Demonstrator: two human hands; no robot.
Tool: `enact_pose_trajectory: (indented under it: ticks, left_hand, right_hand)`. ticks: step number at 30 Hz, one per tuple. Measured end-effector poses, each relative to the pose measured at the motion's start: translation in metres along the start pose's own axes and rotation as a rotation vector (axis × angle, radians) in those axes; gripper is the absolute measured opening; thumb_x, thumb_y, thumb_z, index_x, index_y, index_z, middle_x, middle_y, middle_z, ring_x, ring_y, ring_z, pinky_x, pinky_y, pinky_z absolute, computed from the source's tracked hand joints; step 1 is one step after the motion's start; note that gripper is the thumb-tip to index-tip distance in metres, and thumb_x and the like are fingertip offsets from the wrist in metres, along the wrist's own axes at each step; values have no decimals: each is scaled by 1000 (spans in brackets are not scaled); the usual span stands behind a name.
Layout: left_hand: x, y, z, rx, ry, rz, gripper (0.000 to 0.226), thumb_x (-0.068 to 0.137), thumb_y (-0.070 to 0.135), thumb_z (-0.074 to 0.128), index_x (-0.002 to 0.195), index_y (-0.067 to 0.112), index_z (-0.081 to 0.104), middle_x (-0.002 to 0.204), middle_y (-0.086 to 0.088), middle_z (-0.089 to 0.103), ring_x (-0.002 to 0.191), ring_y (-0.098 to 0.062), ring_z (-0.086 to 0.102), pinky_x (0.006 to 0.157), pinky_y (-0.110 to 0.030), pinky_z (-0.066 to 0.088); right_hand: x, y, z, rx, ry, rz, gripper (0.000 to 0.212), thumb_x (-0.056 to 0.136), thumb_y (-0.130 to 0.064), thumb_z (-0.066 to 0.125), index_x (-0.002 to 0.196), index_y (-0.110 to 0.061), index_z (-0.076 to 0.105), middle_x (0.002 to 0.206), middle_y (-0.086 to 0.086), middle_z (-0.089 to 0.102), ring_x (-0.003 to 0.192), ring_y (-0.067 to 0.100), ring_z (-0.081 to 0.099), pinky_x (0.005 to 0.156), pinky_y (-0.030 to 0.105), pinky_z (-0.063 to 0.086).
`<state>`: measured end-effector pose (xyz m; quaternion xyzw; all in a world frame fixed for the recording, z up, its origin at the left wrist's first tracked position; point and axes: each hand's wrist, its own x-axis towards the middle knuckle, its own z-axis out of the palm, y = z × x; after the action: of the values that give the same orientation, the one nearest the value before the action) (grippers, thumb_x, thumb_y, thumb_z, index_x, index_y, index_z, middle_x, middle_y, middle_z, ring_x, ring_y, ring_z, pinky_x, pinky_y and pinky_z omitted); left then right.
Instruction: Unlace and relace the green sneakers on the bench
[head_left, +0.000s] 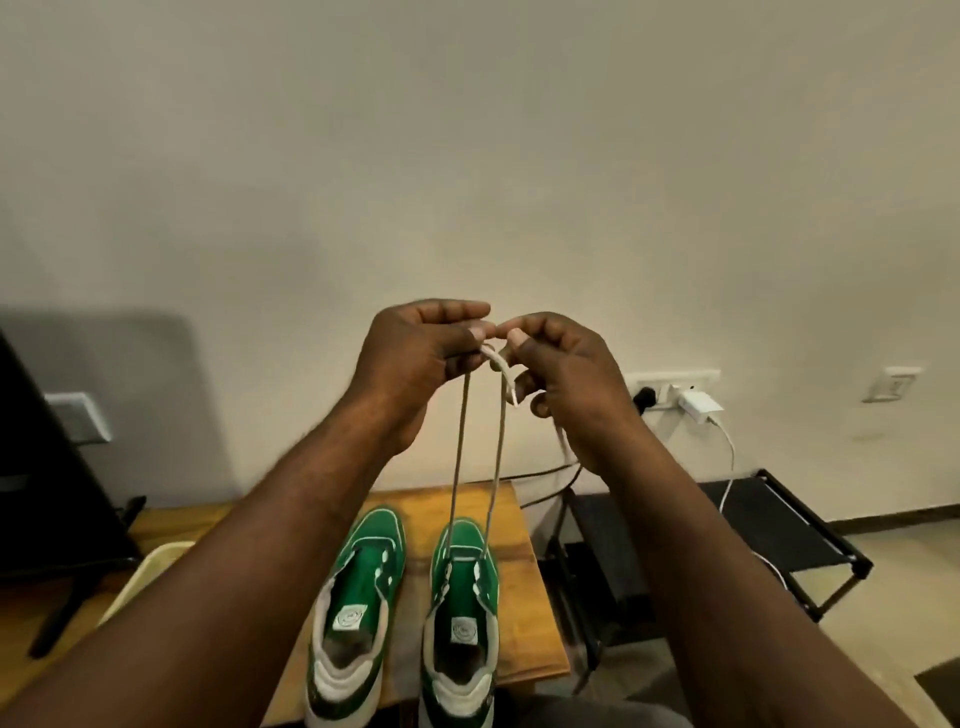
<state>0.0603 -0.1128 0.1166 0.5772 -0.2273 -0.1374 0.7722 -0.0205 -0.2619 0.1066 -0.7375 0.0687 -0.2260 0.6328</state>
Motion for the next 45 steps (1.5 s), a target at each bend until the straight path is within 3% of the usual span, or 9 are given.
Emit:
enact_pose_trajectory:
  ticks: [8,15,20,25,37,41,43,45]
  left_hand:
    - [-21,42,-1,-147,60,-53,36,93,-16,51,119,-1,71,109,-14,79,99,-26,78,81,-27,61]
    - [-26,54,6,16,97,41,33,89,-8,73,119,5,73,107,-11,80,102,-23,78,94,-34,60]
    - [-27,55,12,146,203,152,12,95,9,75,105,14,78,97,-10,79,88,-21,78,85,-33,63]
    - [-25,46,12,186,213,172,19,104,11,62,107,21,77,98,-3,76,79,-10,70,79,-27,59]
    - [-28,-75,-12,484,162,45,15,101,22,66,94,28,79,87,10,77,86,-9,70,78,-34,57]
    - [-25,-138,-35,731,163,-48,17,97,30,71,83,22,76,75,7,70,73,-11,63,65,-29,44]
    - [-24,-169,-51,926,147,-127,17,96,31,72,82,21,77,79,10,72,74,-12,64,66,-28,42]
    - [-24,-199,-69,1121,93,-230,12,94,30,71,89,24,79,87,9,75,78,-13,66,70,-27,47]
  right_hand:
    - [-6,-58,2,-74,-25,-13,24,110,-25,51,110,-18,73,95,4,79,64,16,65,54,25,37]
    - [-6,-76,2,-37,-26,-41,29,111,-23,46,112,-17,74,96,3,79,65,16,64,57,26,38]
    - [-5,-79,2,-1,-39,-66,30,112,-26,45,115,-19,75,101,5,78,69,18,65,57,25,40]
    - [-3,-74,4,-18,-42,-65,24,109,-23,52,114,-19,76,101,4,79,69,17,66,58,26,41]
    - [-20,67,18,-30,-16,178,13,104,-19,64,107,-12,75,96,7,79,63,14,67,51,20,43]
    - [-22,131,20,-53,-16,287,12,103,-17,65,107,-13,76,95,7,78,63,15,67,51,18,44]
    - [-25,164,20,-101,67,335,11,101,-16,68,108,-18,75,100,6,77,70,14,72,57,23,49]
    - [-32,194,19,-256,316,320,22,98,-19,71,118,-28,71,110,-5,73,88,12,73,72,32,57]
